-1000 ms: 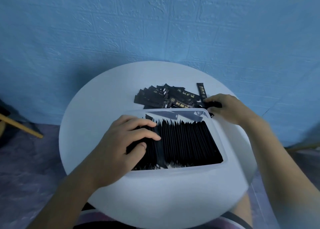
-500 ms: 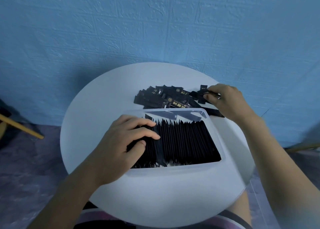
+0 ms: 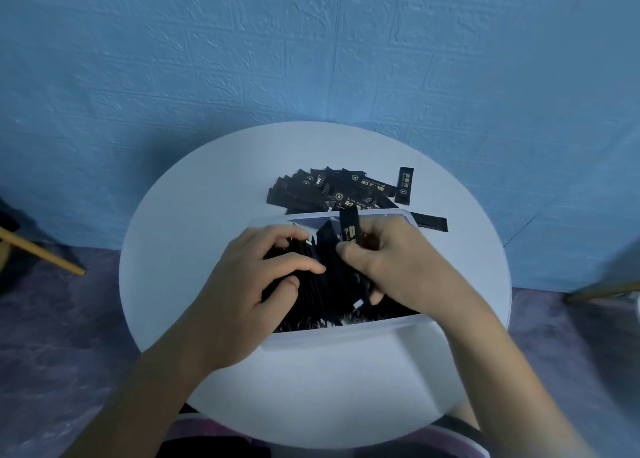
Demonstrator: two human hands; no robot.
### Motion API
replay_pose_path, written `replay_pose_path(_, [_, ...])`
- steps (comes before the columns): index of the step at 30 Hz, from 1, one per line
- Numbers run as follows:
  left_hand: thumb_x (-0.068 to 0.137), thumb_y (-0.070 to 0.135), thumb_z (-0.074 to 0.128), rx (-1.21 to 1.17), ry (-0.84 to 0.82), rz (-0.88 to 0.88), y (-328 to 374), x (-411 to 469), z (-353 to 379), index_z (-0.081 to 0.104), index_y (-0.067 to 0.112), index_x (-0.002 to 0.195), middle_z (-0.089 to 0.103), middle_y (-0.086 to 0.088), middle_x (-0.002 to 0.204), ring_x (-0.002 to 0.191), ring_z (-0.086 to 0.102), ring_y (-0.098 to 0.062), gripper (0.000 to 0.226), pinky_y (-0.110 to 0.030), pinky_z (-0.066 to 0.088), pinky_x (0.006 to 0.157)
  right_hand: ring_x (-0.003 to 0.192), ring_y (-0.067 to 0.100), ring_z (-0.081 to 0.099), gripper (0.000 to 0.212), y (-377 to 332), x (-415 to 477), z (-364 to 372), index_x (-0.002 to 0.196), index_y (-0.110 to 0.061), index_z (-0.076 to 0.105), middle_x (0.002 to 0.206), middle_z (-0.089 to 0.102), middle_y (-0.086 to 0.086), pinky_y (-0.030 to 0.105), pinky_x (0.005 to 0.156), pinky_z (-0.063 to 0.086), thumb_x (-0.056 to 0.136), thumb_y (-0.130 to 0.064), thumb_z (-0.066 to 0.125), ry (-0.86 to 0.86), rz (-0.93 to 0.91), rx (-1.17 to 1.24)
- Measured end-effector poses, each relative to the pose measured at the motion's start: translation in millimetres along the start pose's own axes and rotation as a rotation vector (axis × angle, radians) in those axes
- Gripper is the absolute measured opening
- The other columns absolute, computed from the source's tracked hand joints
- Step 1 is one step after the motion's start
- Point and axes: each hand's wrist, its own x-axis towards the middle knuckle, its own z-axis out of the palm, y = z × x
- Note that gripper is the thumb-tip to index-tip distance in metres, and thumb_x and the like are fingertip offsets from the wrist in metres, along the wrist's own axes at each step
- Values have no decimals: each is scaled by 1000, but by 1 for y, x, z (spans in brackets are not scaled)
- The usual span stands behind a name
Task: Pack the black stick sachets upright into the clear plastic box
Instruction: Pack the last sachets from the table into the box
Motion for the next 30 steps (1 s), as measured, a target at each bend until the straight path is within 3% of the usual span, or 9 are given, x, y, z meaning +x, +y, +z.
replay_pose_path(4, [90, 28, 45, 9, 26, 12, 1, 1, 2, 73, 38, 111, 53, 25, 126, 124, 46, -6, 36, -21, 30, 106, 48, 19, 68, 18, -1, -2, 13, 87, -17, 66, 58, 65, 1, 42, 66, 62, 94, -31, 58, -25, 36, 19])
replay_pose_path(11, [92, 28, 44, 10, 39, 22, 2, 1, 0, 72, 37, 111, 59, 24, 124, 124, 48, -6, 35, -23, 33, 106, 45, 13, 66, 21, -6, -2, 13, 89, -17, 64, 59, 65, 0, 19, 54, 45, 96, -36, 58, -29, 72, -75])
replay_pose_path(15, [92, 29, 45, 13, 37, 32, 2, 0, -1, 73, 35, 112, 59, 23, 126, 126, 48, -4, 34, -22, 32, 108, 43, 11, 65, 22, -8, -1, 13, 87, -19, 63, 62, 66, 1, 18, 51, 42, 96, -39, 59, -6, 67, -109])
replay_pose_path(20, [93, 32, 45, 32, 44, 21, 6, -1, -3, 74, 38, 112, 60, 25, 127, 124, 52, 0, 35, -18, 31, 107, 45, 13, 65, 21, -10, 1, 17, 92, -22, 65, 71, 71, 2, 22, 53, 53, 95, -41, 60, 39, 40, -133])
replay_pose_path(22, [93, 34, 46, 51, 49, 20, 6, 0, -4, 75, 39, 111, 61, 26, 127, 122, 53, 0, 34, -19, 33, 106, 47, 13, 65, 20, -9, 2, 17, 92, -23, 65, 71, 70, 0, 21, 55, 54, 95, -42, 60, 43, 34, -153])
replay_pose_path(25, [95, 35, 47, 54, 51, 41, 6, 0, -4, 76, 39, 111, 62, 25, 127, 120, 53, 2, 34, -21, 34, 106, 58, 13, 64, 18, -6, 2, 14, 89, -26, 64, 64, 65, -6, 33, 67, 58, 94, -43, 60, 27, 25, -241])
replay_pose_path(28, [96, 36, 47, 48, 48, 54, 7, 1, -5, 76, 38, 112, 62, 24, 127, 120, 53, 2, 34, -19, 33, 106, 46, 6, 58, 20, -6, 1, 7, 82, -25, 60, 47, 57, -12, 29, 58, 56, 94, -41, 62, -77, 54, -252])
replay_pose_path(30, [97, 37, 47, 50, 50, 64, 7, 1, -5, 76, 37, 112, 62, 24, 127, 121, 53, 2, 33, -20, 34, 106, 46, 8, 60, 21, -5, 2, 6, 84, -23, 62, 48, 58, -9, 32, 60, 59, 94, -41, 62, -88, 51, -247])
